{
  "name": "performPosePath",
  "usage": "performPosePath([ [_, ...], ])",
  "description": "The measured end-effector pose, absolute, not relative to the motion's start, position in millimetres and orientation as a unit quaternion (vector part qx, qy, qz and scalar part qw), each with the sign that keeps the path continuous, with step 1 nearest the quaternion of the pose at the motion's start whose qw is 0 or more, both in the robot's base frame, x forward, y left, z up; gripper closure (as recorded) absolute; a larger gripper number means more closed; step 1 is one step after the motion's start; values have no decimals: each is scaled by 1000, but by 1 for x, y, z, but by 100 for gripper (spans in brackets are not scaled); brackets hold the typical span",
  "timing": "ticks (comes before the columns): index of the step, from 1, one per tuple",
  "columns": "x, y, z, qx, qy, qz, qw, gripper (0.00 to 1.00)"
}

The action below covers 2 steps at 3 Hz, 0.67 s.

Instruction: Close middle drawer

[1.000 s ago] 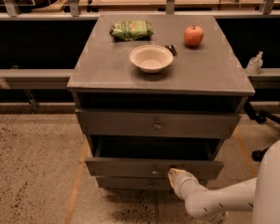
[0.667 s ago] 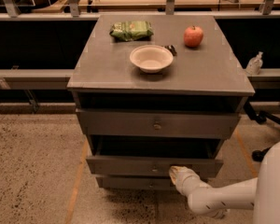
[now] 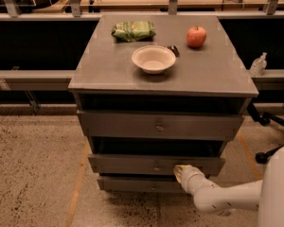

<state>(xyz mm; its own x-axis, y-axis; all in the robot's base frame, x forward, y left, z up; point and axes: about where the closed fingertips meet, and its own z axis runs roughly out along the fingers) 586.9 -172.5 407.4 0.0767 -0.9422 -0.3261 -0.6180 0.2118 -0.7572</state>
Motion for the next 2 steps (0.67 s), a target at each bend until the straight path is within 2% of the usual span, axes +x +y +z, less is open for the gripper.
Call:
performPosePath([
  [2,600,-180,406,-603,642,-198,431,100],
])
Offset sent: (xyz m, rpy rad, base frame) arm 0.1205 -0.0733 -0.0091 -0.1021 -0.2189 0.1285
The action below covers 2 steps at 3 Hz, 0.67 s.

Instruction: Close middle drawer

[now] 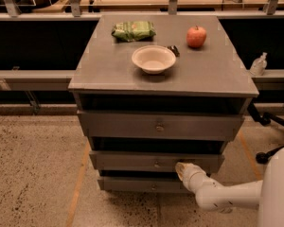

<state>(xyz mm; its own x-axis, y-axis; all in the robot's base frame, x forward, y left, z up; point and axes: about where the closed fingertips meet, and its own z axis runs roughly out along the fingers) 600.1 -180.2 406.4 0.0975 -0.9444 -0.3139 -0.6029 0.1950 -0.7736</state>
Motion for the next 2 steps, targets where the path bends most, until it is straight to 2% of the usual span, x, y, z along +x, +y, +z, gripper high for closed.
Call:
performPosePath([
  [2,612,-185,406,-607,635,-197,437,100],
])
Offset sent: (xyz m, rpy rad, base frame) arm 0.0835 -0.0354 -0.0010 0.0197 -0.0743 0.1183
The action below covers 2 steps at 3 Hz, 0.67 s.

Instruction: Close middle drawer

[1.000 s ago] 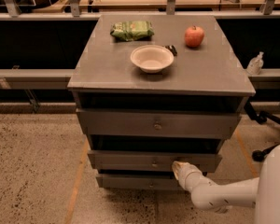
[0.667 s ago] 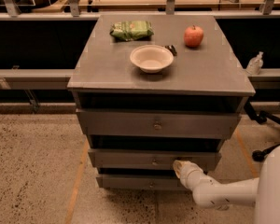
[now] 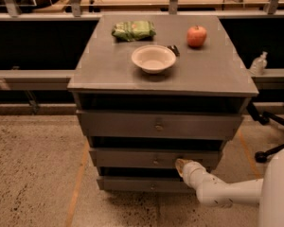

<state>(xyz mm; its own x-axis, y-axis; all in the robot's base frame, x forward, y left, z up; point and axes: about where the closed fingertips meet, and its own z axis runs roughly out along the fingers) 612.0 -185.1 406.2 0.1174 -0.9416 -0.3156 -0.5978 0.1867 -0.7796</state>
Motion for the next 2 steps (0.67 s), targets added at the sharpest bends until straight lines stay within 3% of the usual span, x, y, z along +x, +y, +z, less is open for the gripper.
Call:
performPosePath([
  [2,598,-186,422,-601,661,-155,422,100],
])
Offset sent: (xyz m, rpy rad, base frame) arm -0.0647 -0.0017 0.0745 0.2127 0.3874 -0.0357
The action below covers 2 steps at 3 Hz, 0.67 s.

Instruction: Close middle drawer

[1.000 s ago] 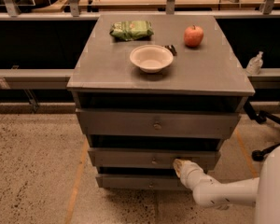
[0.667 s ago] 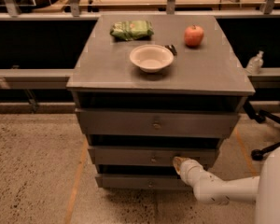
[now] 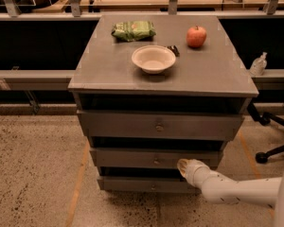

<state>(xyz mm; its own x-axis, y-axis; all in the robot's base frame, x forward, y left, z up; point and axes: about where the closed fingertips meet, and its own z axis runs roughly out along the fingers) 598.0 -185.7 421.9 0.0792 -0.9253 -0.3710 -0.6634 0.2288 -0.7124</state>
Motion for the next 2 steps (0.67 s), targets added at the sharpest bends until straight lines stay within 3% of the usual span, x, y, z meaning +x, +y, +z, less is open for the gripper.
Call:
performPosePath([
  [2,540,-182,510,-562,734,-56,377,100],
])
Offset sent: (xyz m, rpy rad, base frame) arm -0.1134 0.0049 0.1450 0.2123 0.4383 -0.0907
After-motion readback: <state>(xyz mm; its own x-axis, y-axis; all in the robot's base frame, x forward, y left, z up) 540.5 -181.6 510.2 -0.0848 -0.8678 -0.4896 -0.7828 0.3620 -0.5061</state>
